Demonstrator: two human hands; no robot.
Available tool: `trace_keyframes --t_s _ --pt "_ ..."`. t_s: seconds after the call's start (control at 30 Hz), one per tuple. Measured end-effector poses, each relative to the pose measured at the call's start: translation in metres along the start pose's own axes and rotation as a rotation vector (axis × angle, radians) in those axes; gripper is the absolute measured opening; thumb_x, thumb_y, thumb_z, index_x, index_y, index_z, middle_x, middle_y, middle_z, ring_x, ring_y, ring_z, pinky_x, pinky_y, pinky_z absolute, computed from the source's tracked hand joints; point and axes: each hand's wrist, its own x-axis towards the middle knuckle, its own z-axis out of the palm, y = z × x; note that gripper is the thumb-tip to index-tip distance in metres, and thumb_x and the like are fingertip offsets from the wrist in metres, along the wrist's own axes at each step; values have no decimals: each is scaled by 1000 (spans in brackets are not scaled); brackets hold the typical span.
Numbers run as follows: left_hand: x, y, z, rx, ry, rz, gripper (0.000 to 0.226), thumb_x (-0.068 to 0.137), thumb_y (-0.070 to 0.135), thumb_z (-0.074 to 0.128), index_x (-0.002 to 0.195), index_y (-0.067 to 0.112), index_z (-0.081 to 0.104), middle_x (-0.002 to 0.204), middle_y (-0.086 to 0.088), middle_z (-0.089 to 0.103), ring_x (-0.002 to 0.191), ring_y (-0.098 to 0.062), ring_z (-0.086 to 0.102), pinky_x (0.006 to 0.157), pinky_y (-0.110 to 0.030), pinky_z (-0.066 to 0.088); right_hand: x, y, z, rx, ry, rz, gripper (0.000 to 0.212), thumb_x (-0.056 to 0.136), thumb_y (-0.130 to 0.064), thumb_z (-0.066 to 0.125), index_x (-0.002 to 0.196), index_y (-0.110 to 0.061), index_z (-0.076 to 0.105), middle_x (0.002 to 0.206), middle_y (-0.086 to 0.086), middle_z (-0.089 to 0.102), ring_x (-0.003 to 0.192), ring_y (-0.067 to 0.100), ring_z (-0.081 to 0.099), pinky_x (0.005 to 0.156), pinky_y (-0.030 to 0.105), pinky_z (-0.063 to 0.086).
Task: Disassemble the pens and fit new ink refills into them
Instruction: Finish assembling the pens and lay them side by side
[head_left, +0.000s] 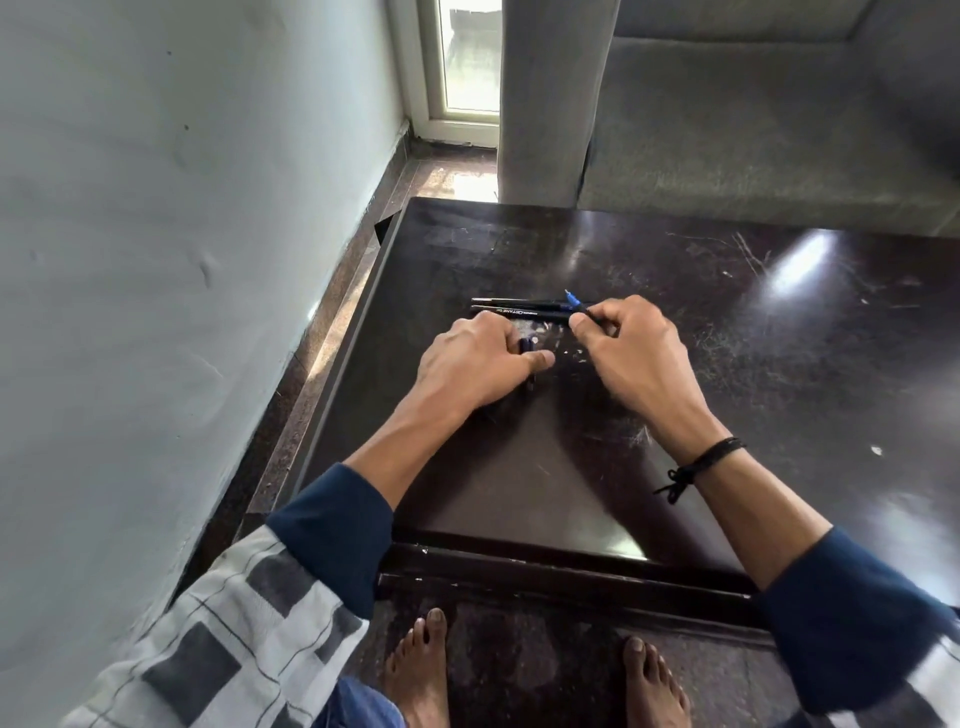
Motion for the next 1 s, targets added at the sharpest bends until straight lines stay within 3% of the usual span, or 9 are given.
trace_keyframes --t_s 0.13,0.23,0.4,0.53,0.63,0.67,0.8,1.0 --pt "-3 1 4 85 -29 31 47 76 70 70 71 25 58 76 7 63 71 -14 59 54 -29 34 -3 -2 2 9 13 -12 20 97 -42 63 97 -26 75 95 -11 60 79 10 56 66 28 36" --pt "-5 2 5 116 3 59 50 73 73 71 70 25 55 76 8 59 70 -17 56 53 -28 32 -3 -2 0 28 13 -12 16 95 -42 66 91 -28 73 87 -15 61 74 -1 55 61 15 35" --pt "-5 0 5 75 42 82 53 74 73 70 67 23 55 73 5 62 72 -20 61 54 -29 34 -6 -4 0 55 8 -14 12 94 -40 69 86 -31 71 76 -17 65 69 -7 56 54 7 34" --pt "-4 0 1 -54 99 129 47 80 70 66 67 26 55 66 9 60 66 -12 58 53 -27 35 -5 -5 1 172 33 -11 15 91 -39 73 83 -26 74 74 -11 71 65 -3 61 56 11 43" --pt "-3 3 -1 -234 31 183 40 79 68 69 68 30 61 66 12 60 63 -5 56 58 -27 38 -3 -5 -2 459 -13 80 10 89 -32 78 86 -22 77 79 -2 77 74 9 70 72 29 56" --pt "-3 4 0 -285 8 204 38 78 67 71 70 31 64 67 12 62 63 -3 57 59 -25 40 -2 -5 -2 539 -26 105 9 88 -28 80 86 -20 77 79 -1 77 73 13 70 71 32 57" --pt "-4 6 3 -357 -18 250 27 77 61 75 76 35 68 70 15 64 63 3 58 63 -23 43 -1 -6 -5 727 -71 157 11 88 -20 80 90 -11 75 69 -1 74 59 8 67 55 19 51" --pt "-6 6 1 -399 -9 262 21 80 46 80 70 36 65 57 24 59 53 6 51 53 -10 36 -2 -8 -5 815 -128 182 18 92 -26 77 81 -13 72 68 -1 73 60 10 68 60 21 55"
